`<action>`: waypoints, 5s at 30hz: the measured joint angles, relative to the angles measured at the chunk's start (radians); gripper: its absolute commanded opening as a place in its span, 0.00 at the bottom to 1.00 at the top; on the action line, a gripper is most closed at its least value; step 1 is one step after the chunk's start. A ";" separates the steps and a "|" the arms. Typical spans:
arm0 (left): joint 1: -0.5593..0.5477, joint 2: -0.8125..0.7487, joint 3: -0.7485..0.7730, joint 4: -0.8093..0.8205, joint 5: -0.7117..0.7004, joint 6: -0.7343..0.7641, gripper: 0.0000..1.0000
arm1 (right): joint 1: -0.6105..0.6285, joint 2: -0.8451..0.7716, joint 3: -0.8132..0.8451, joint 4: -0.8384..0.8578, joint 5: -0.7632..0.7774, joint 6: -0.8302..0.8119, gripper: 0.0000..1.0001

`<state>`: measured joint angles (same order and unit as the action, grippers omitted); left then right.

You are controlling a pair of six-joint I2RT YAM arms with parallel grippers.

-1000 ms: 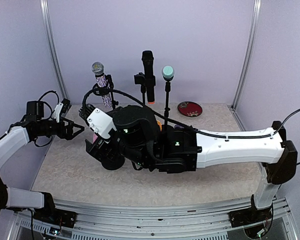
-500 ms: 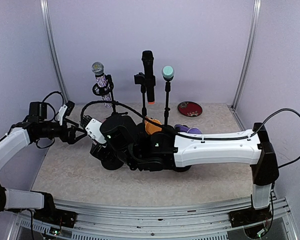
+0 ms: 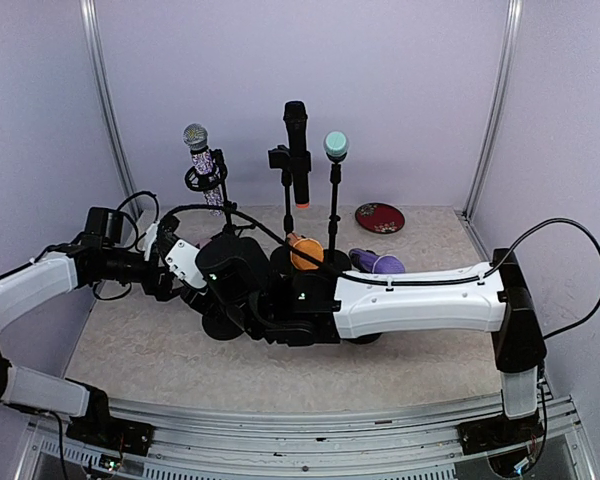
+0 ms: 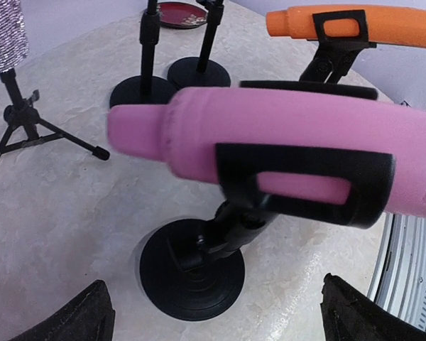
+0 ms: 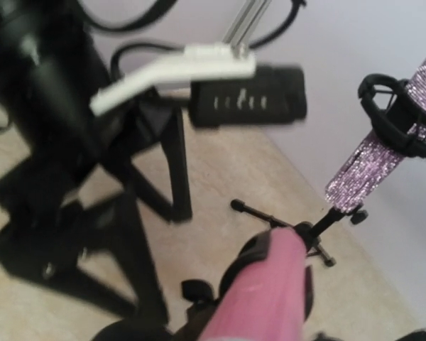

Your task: Remove the microphone from the stand

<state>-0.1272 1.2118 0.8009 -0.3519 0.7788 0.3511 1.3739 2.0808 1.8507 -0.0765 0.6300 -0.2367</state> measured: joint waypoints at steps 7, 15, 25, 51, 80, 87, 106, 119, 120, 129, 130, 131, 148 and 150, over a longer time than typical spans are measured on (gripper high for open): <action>-0.056 0.045 0.000 0.078 -0.002 -0.015 0.97 | -0.006 0.002 0.007 0.038 0.021 -0.024 0.27; -0.143 0.073 0.000 0.200 -0.074 -0.045 0.81 | -0.006 0.007 0.007 0.047 0.024 -0.024 0.12; -0.156 0.109 -0.026 0.295 -0.111 -0.066 0.28 | -0.003 0.018 0.016 0.065 0.031 -0.027 0.02; -0.195 0.118 -0.097 0.496 -0.191 -0.017 0.00 | 0.000 -0.067 -0.139 0.148 0.065 -0.053 0.00; -0.203 0.209 -0.083 0.607 -0.183 -0.049 0.00 | 0.064 -0.186 -0.182 -0.006 0.150 -0.002 0.00; -0.134 0.236 -0.057 0.639 -0.345 -0.114 0.17 | 0.219 -0.381 -0.175 -0.032 0.193 0.016 0.00; 0.116 -0.139 0.154 -0.297 -0.091 0.455 0.99 | 0.048 -0.180 0.124 -0.360 -0.145 0.293 0.00; 0.051 -0.322 0.173 -0.710 -0.053 0.731 0.85 | -0.029 0.052 0.309 -0.378 -0.564 0.422 0.00; 0.045 -0.325 0.173 -0.719 -0.051 0.737 0.83 | -0.033 0.057 0.309 -0.368 -0.586 0.433 0.00; -0.006 -0.358 0.173 -0.716 -0.047 0.728 0.38 | -0.053 0.066 0.308 -0.296 -0.665 0.480 0.21; -0.008 -0.357 0.173 -0.714 -0.049 0.727 0.37 | -0.055 0.066 0.306 -0.289 -0.667 0.484 0.33; -0.010 -0.354 0.173 -0.711 -0.051 0.741 0.36 | -0.059 0.066 0.300 -0.280 -0.671 0.489 0.46; 0.248 -0.254 -0.216 -0.373 -0.400 0.823 0.30 | -0.092 -0.111 0.051 -0.145 -0.401 0.473 1.00; 0.300 -0.208 -0.273 -0.294 -0.469 0.853 0.30 | -0.097 -0.116 0.073 -0.139 -0.351 0.464 1.00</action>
<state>0.1730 1.0039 0.5282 -0.6456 0.3096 1.2041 1.2766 1.9644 1.9236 -0.2157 0.2794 0.2276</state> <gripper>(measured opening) 0.353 0.998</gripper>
